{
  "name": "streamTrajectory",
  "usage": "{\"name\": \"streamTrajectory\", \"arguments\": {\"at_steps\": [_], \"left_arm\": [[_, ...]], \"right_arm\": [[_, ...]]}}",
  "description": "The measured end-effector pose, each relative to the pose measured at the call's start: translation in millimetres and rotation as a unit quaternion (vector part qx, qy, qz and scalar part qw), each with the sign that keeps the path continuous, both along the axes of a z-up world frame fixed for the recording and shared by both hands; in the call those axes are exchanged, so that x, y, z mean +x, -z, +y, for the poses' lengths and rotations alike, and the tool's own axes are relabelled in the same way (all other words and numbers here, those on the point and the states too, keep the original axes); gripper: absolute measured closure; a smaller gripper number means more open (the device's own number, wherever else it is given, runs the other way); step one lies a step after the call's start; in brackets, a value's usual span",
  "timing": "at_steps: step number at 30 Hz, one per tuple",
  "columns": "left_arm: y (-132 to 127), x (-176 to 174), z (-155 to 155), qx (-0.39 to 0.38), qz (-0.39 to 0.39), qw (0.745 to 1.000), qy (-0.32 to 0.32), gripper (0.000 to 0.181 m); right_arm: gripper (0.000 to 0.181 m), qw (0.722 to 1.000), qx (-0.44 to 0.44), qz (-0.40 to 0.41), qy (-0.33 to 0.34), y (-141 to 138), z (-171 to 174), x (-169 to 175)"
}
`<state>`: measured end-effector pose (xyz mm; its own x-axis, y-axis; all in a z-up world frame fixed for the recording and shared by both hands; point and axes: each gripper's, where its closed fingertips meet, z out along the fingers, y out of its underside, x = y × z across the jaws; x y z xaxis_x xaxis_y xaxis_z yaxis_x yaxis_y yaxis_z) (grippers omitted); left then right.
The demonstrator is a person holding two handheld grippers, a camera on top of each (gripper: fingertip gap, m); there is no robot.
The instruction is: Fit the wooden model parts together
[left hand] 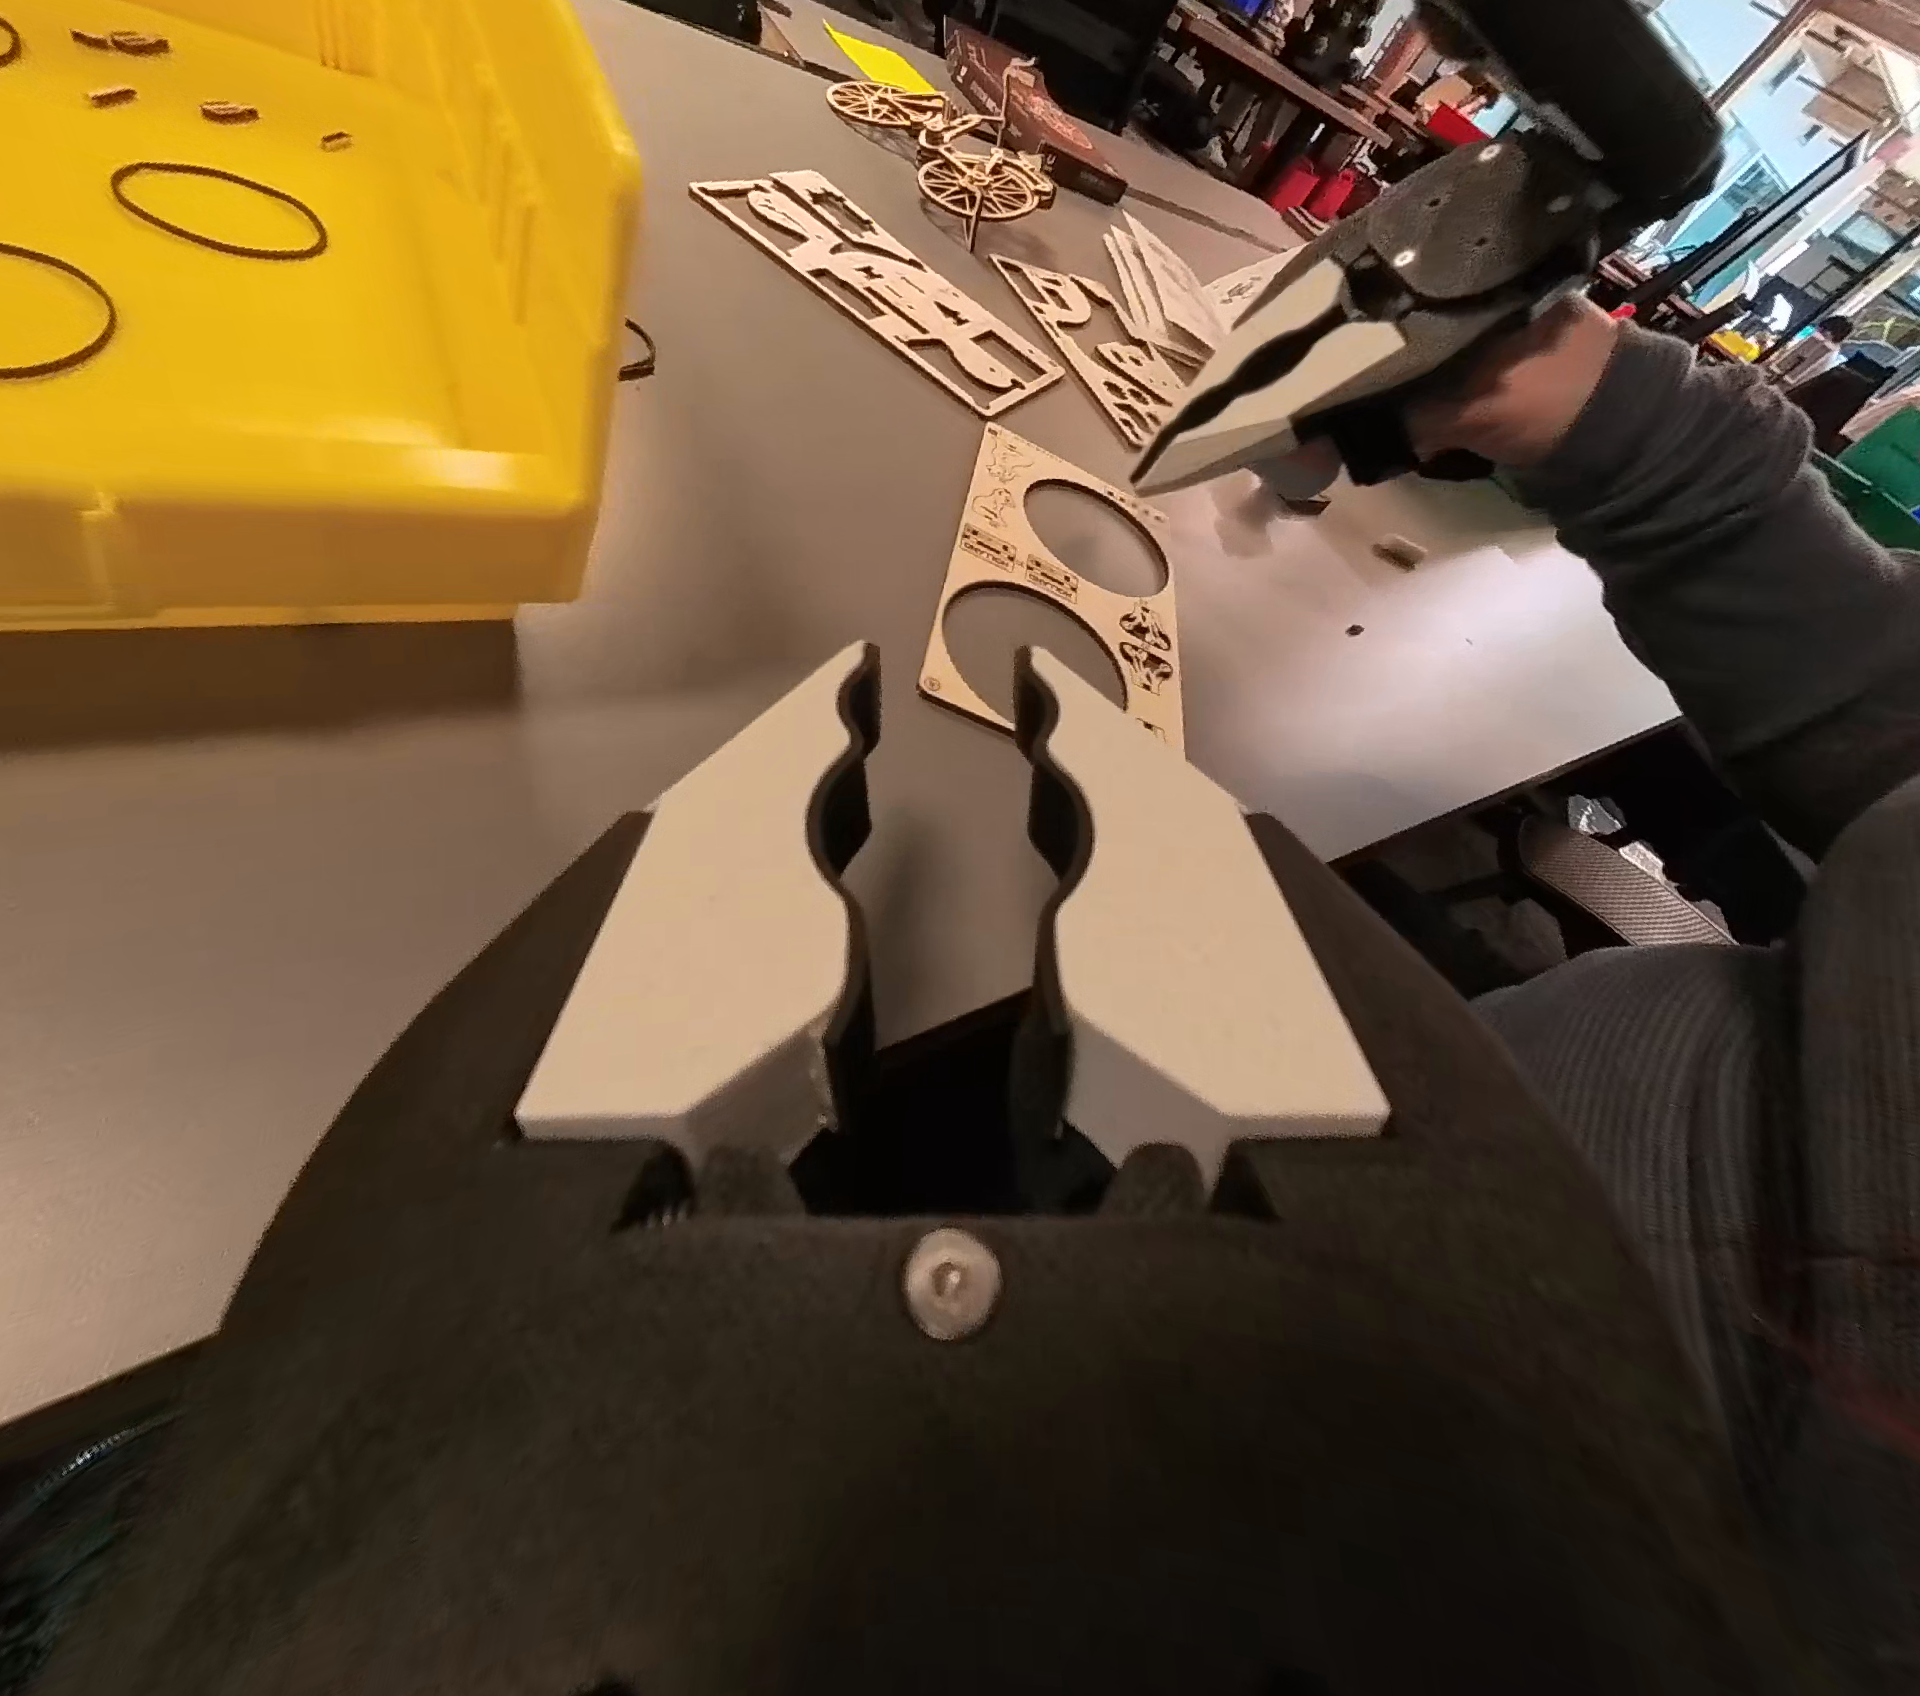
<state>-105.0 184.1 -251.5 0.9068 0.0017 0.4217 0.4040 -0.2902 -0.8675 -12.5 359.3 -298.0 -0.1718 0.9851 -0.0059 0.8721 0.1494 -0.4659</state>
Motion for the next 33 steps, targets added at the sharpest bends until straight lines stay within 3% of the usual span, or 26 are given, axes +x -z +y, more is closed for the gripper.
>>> {"name": "streamTrajectory", "arguments": {"at_steps": [3, 6, 8, 10, 18, 23, 30, 33], "left_arm": [[-1, 1, -1, -0.002, 0.000, 1.000, 0.001, 0.158], [-2, 1, -3, 0.000, -0.001, 1.000, -0.002, 0.158], [-4, 1, -4, 0.001, -0.001, 1.000, -0.003, 0.158], [-4, 2, -6, 0.000, 0.000, 1.000, -0.004, 0.158], [-3, 3, -7, 0.000, -0.004, 1.000, -0.002, 0.158], [-2, 4, -6, 0.000, -0.007, 1.000, 0.002, 0.158], [-3, 8, -3, 0.000, -0.004, 1.000, 0.010, 0.159], [-3, 11, -2, 0.001, -0.004, 1.000, 0.017, 0.161]], "right_arm": [[0.166, 0.990, -0.029, 0.010, -0.139, -2, -34, 1], [0.156, 0.953, -0.011, 0.026, -0.301, -5, -60, 8], [0.156, 0.934, 0.018, 0.006, -0.358, -2, -59, 15], [0.156, 0.927, 0.036, -0.033, -0.373, 4, -49, 20], [0.180, 0.927, 0.049, -0.078, -0.364, 14, -42, 26], [0.180, 0.966, 0.015, -0.071, -0.248, 14, -53, 21], [0.181, 0.993, -0.049, -0.060, -0.087, 13, -75, 15], [0.181, 0.994, -0.073, -0.051, -0.069, 10, -87, 14]]}}
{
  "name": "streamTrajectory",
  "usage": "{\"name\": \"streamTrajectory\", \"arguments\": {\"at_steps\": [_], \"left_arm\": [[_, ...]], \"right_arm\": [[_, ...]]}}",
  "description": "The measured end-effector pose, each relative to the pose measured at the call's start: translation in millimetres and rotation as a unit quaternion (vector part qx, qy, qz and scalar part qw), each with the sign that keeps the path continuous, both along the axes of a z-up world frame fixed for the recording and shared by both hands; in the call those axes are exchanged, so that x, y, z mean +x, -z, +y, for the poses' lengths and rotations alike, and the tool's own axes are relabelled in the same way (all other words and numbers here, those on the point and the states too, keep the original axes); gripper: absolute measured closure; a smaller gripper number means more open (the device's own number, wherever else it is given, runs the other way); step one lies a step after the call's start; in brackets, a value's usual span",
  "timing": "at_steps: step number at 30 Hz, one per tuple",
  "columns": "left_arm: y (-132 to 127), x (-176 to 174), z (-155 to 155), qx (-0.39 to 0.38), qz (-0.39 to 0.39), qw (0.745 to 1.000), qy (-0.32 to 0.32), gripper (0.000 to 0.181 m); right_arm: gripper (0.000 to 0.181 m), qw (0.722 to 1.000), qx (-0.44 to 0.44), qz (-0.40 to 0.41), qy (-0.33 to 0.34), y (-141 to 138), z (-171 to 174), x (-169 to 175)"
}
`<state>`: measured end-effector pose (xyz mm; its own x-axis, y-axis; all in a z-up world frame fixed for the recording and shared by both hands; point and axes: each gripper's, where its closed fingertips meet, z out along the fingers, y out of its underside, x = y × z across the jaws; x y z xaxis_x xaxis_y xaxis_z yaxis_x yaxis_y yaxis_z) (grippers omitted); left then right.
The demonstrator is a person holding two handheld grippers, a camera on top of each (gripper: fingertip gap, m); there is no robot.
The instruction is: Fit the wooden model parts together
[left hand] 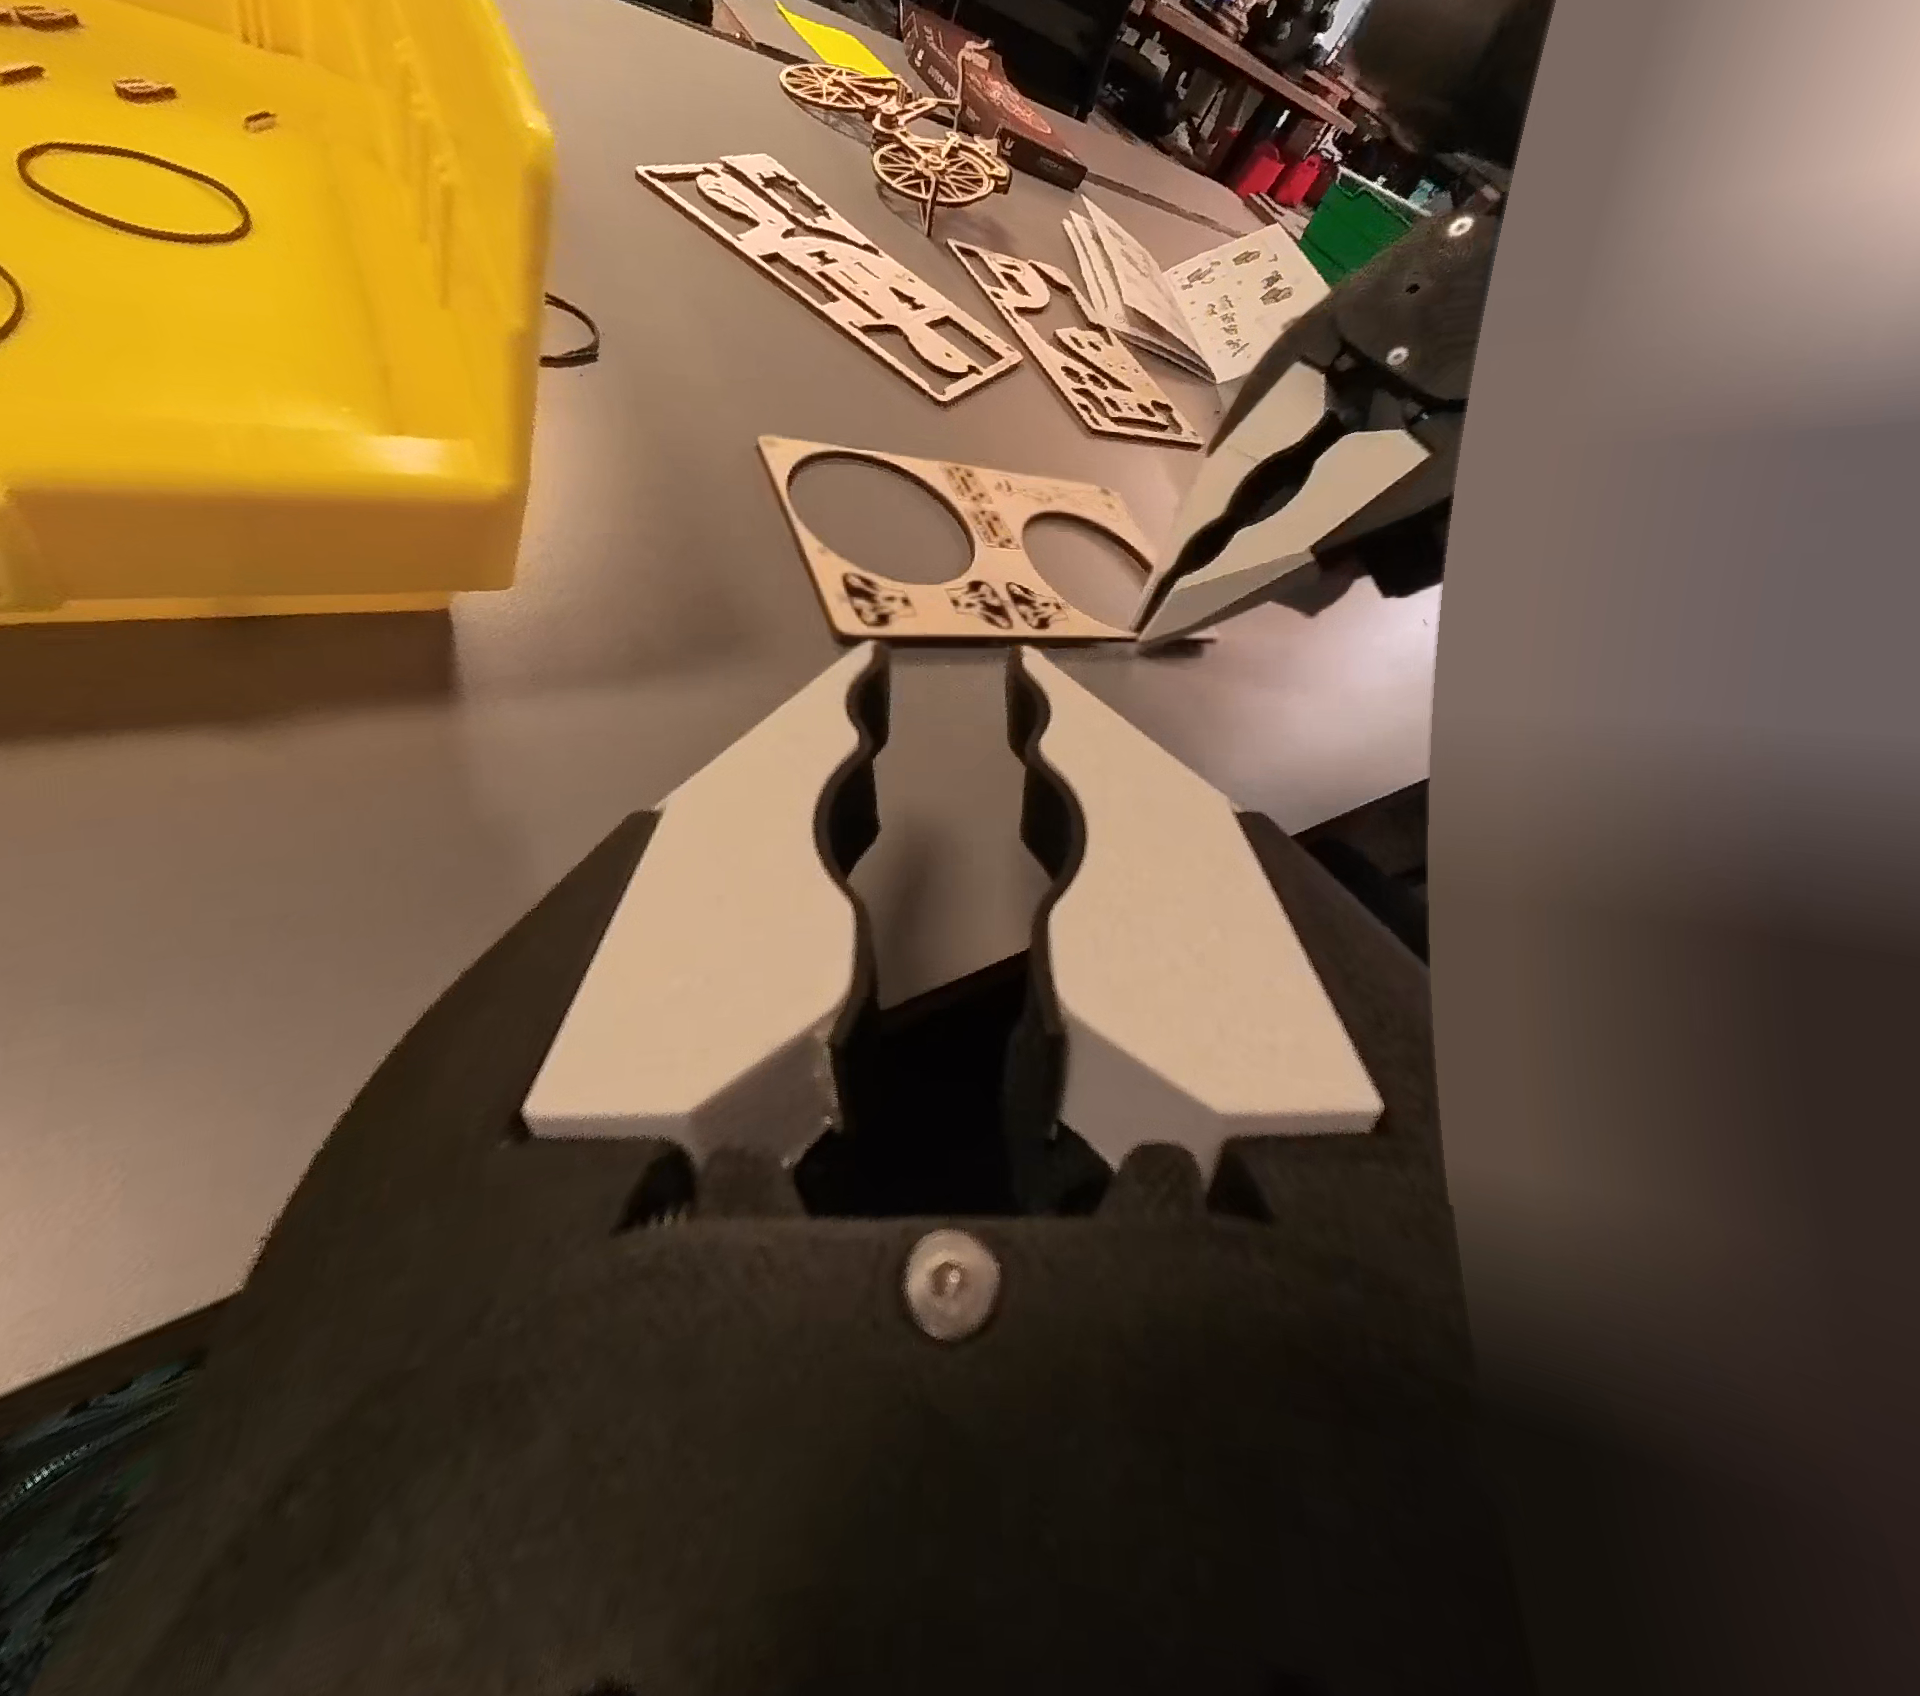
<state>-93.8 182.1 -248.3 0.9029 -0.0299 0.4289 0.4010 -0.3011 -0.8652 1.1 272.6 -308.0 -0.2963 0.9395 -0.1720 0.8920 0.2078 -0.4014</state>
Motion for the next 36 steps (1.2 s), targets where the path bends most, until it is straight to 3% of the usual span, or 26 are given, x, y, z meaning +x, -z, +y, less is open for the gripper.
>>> {"name": "streamTrajectory", "arguments": {"at_steps": [4, 10, 18, 29, 36], "left_arm": [[2, 2, 1, -0.006, -0.001, 1.000, 0.006, 0.161], [2, 2, 1, 0.001, -0.006, 1.000, 0.007, 0.161], [2, 6, 4, 0.002, -0.010, 1.000, 0.015, 0.161], [3, 7, 3, 0.002, -0.014, 1.000, 0.015, 0.161], [4, 8, 4, 0.002, -0.017, 1.000, 0.017, 0.161]], "right_arm": [[0.164, 0.998, -0.048, 0.030, -0.024, -18, -17, 0], [0.153, 0.995, 0.034, 0.090, 0.024, -25, 54, -2], [0.147, 0.992, -0.067, 0.102, 0.030, -17, 70, 9], [0.153, 0.992, -0.073, 0.097, 0.023, -3, 73, 15], [0.157, 0.991, -0.104, 0.080, -0.008, -4, 53, 23]]}}
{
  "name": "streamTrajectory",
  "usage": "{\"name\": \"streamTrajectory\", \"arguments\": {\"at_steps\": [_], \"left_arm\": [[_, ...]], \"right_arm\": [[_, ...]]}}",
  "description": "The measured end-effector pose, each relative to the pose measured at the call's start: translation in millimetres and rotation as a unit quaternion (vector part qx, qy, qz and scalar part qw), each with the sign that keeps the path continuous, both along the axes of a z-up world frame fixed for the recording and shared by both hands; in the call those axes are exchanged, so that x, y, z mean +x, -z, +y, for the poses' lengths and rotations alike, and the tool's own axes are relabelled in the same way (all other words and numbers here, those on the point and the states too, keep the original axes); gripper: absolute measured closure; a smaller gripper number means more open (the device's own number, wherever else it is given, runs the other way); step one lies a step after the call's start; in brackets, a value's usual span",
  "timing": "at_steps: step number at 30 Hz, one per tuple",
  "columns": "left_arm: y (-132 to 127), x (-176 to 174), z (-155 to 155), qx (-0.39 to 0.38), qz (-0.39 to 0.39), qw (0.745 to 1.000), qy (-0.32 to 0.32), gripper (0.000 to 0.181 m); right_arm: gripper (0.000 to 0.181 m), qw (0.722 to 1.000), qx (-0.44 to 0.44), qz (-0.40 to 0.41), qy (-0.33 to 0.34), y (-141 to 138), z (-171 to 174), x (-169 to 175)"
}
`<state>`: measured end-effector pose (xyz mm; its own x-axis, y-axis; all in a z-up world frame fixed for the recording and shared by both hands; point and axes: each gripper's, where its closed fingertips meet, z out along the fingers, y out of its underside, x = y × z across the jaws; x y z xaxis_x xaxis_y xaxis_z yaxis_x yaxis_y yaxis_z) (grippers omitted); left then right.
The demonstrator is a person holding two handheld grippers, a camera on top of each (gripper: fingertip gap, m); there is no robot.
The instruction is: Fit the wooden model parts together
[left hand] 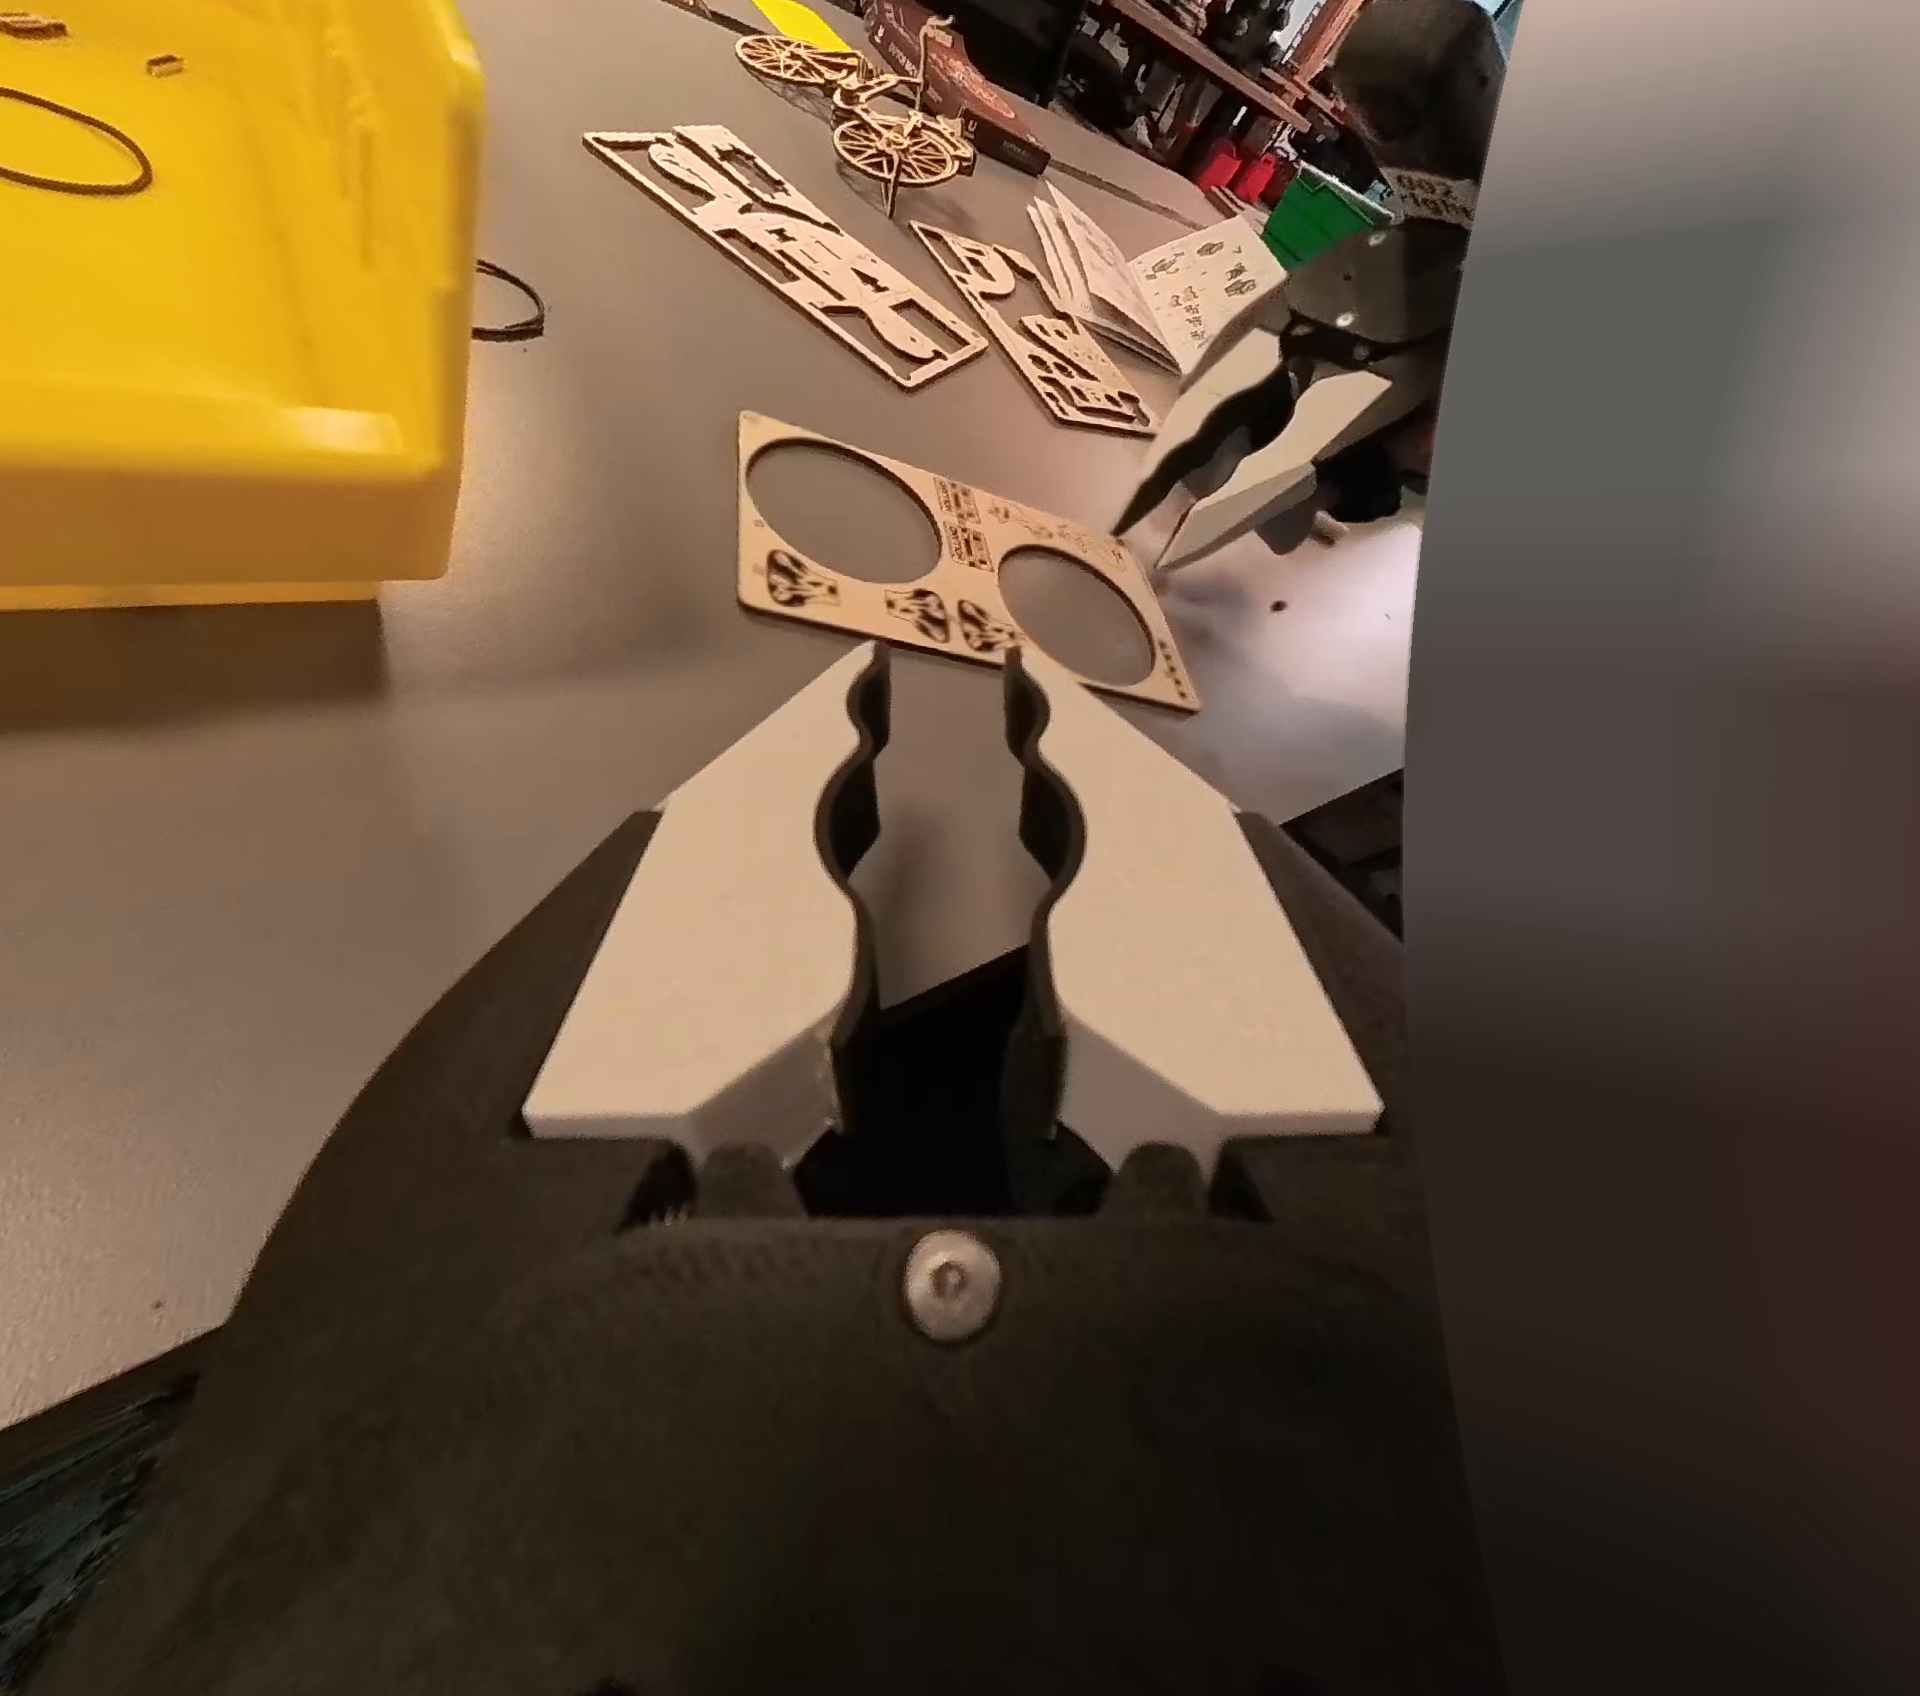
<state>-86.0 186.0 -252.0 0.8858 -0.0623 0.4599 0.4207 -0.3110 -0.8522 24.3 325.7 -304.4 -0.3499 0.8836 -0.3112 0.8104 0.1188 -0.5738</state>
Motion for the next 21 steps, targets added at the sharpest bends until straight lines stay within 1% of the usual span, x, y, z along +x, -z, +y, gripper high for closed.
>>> {"name": "streamTrajectory", "arguments": {"at_steps": [7, 13, 16, 21], "left_arm": [[1, 2, 2, 0.000, -0.001, 1.000, 0.005, 0.161], [0, 4, 3, 0.001, -0.005, 1.000, 0.009, 0.161], [1, 7, 4, -0.003, -0.004, 1.000, 0.014, 0.161], [3, 8, 4, -0.009, -0.001, 1.000, 0.015, 0.161]], "right_arm": [[0.157, 0.999, -0.027, -0.002, -0.044, -1, -32, 8], [0.157, 0.995, -0.046, 0.014, -0.089, -4, -60, 11], [0.157, 0.995, -0.032, 0.025, -0.088, -8, -58, 11], [0.159, 0.997, -0.012, 0.057, -0.043, -21, -37, 7]]}}
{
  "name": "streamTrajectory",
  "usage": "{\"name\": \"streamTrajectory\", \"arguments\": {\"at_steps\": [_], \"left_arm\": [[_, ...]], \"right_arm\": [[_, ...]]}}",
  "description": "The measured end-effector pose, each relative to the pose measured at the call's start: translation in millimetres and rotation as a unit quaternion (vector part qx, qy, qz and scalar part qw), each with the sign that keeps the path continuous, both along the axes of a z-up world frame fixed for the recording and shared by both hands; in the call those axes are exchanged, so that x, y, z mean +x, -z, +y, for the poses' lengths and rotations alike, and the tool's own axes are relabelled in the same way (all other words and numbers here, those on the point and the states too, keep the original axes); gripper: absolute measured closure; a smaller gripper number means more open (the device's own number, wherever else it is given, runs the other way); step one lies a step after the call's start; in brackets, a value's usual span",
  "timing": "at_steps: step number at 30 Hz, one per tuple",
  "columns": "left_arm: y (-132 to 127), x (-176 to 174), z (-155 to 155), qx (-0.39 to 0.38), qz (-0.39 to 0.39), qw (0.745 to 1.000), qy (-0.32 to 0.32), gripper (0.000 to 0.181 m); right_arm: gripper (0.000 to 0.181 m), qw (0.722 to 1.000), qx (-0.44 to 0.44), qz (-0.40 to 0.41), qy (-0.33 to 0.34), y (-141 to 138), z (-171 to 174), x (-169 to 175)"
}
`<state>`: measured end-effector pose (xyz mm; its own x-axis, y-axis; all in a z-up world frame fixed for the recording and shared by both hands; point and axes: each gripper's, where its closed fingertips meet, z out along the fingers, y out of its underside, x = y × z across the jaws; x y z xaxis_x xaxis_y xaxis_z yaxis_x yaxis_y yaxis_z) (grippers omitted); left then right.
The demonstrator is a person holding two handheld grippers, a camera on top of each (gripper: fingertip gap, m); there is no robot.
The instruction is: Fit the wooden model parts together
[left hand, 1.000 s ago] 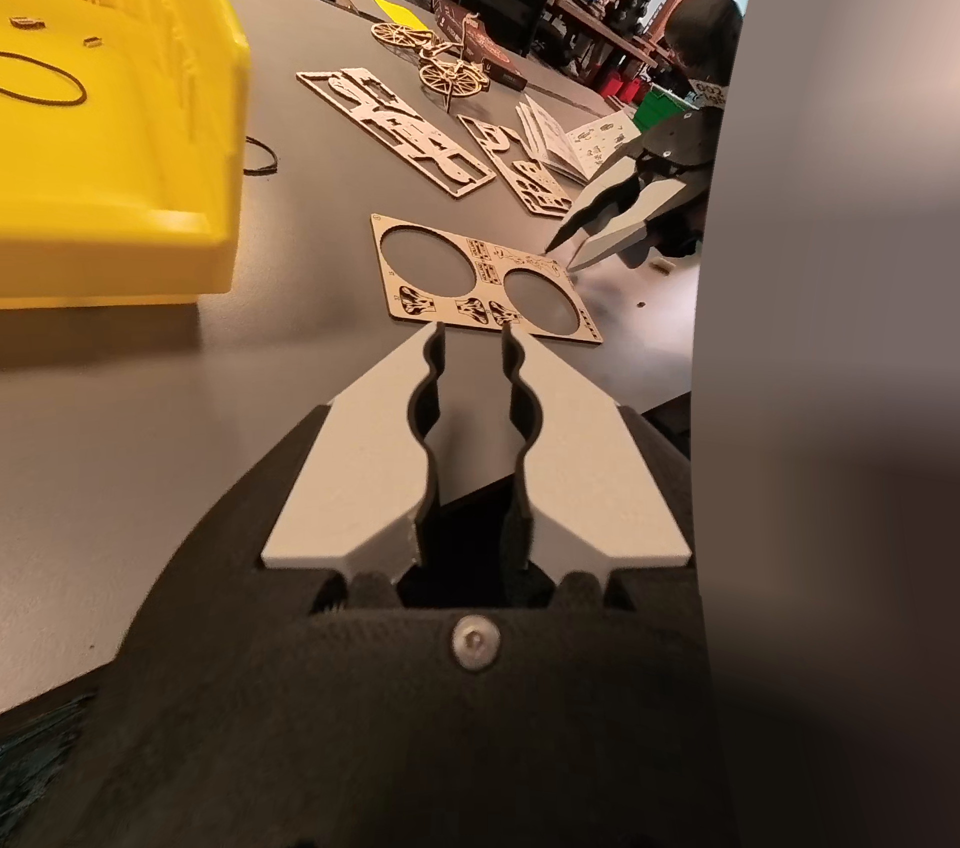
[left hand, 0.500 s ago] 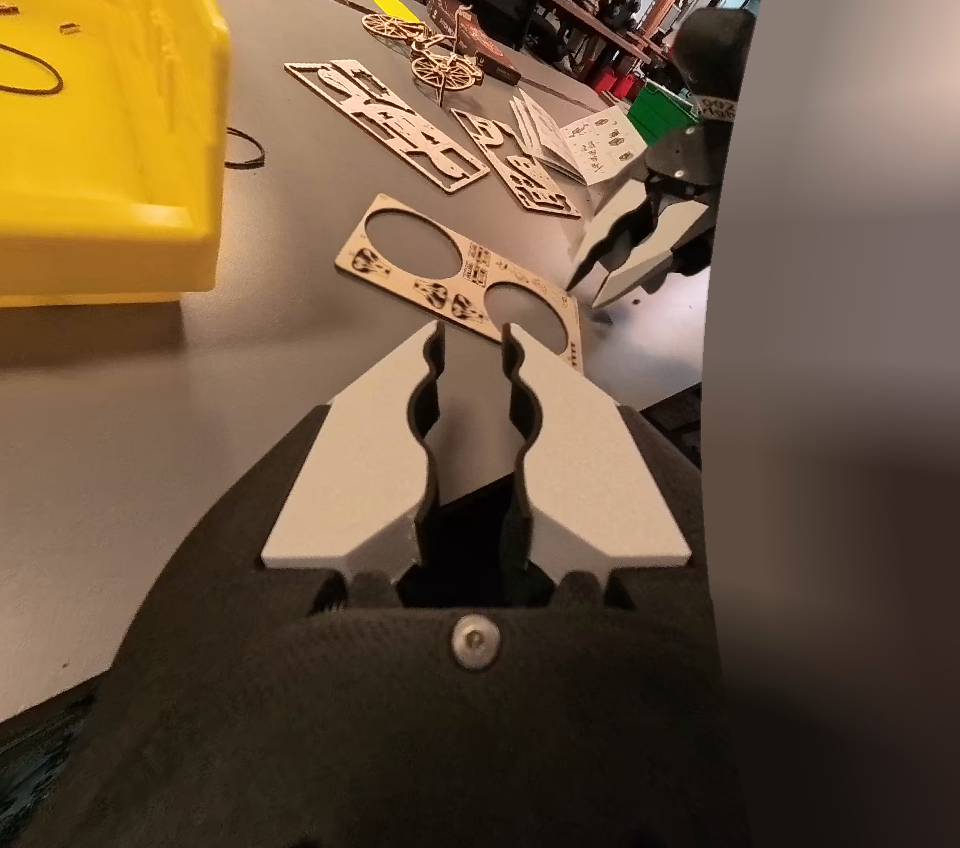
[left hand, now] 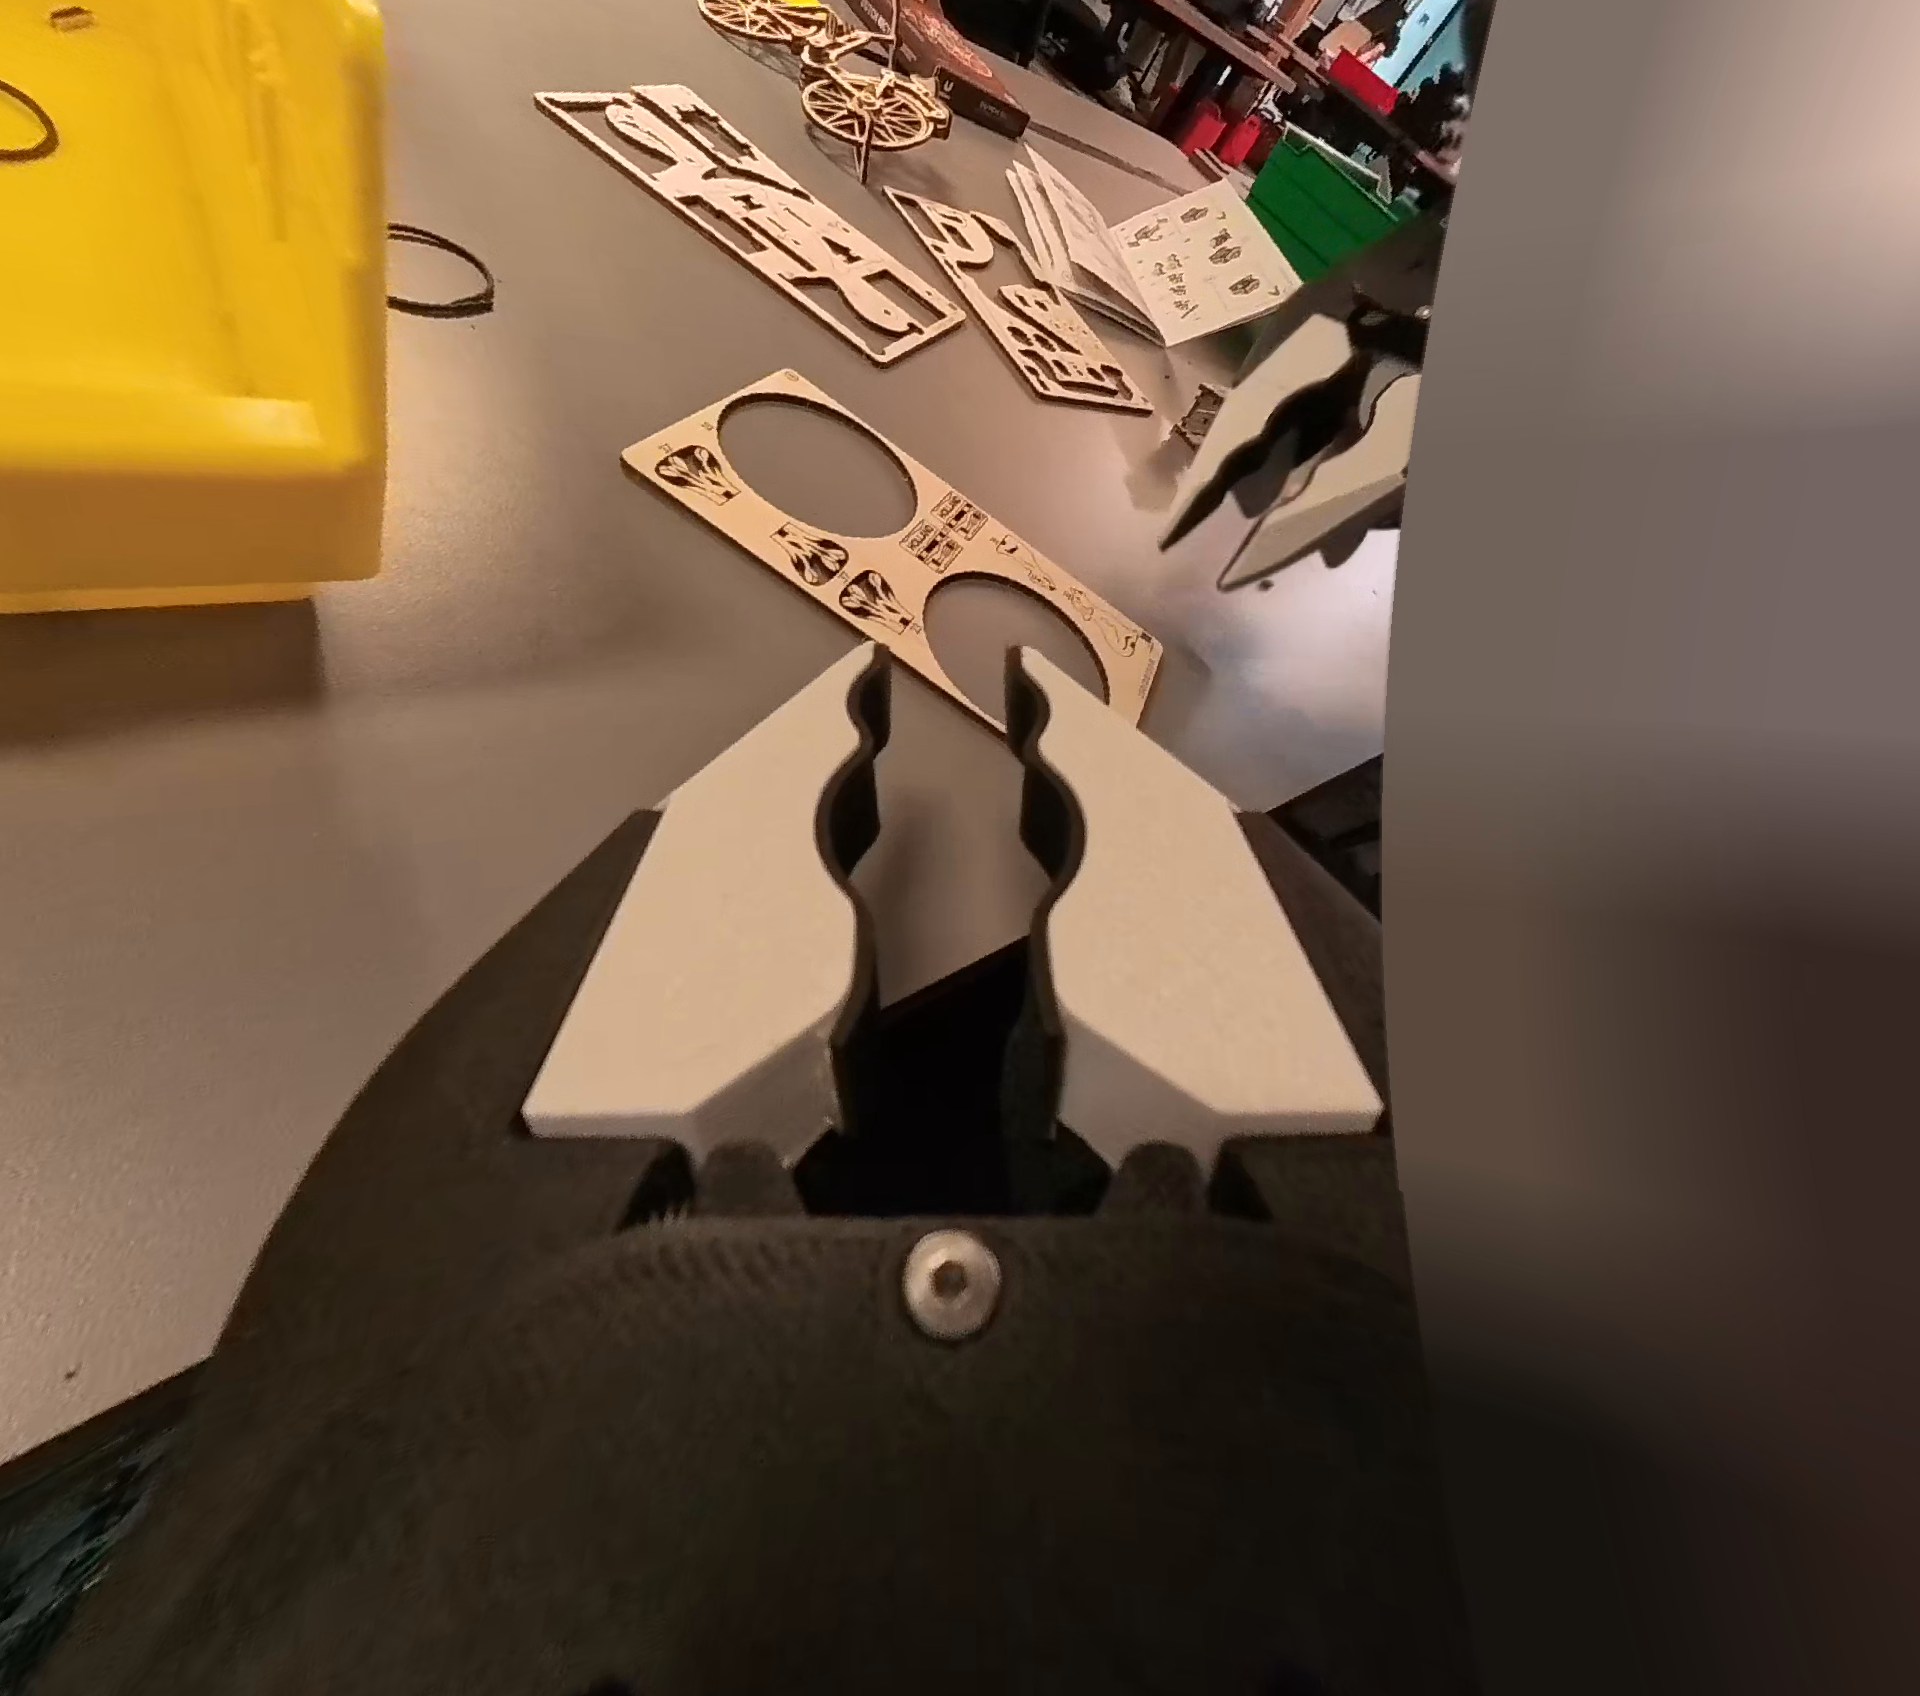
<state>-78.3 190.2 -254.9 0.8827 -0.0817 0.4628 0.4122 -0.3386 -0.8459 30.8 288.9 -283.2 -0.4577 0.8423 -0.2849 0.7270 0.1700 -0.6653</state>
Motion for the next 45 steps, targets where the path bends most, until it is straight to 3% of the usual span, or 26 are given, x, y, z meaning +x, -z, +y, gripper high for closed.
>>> {"name": "streamTrajectory", "arguments": {"at_steps": [9, 36, 45], "left_arm": [[-1, 4, 5, -0.002, 0.000, 1.000, 0.008, 0.161], [4, 7, 11, -0.014, -0.002, 1.000, 0.018, 0.161], [5, 7, 14, -0.016, -0.004, 1.000, 0.019, 0.161]], "right_arm": [[0.160, 0.999, 0.005, 0.025, 0.043, -1, 12, -8], [0.158, 0.997, 0.041, 0.042, 0.042, -3, 23, -5], [0.152, 0.984, 0.054, 0.054, 0.163, -19, 75, -1]]}}
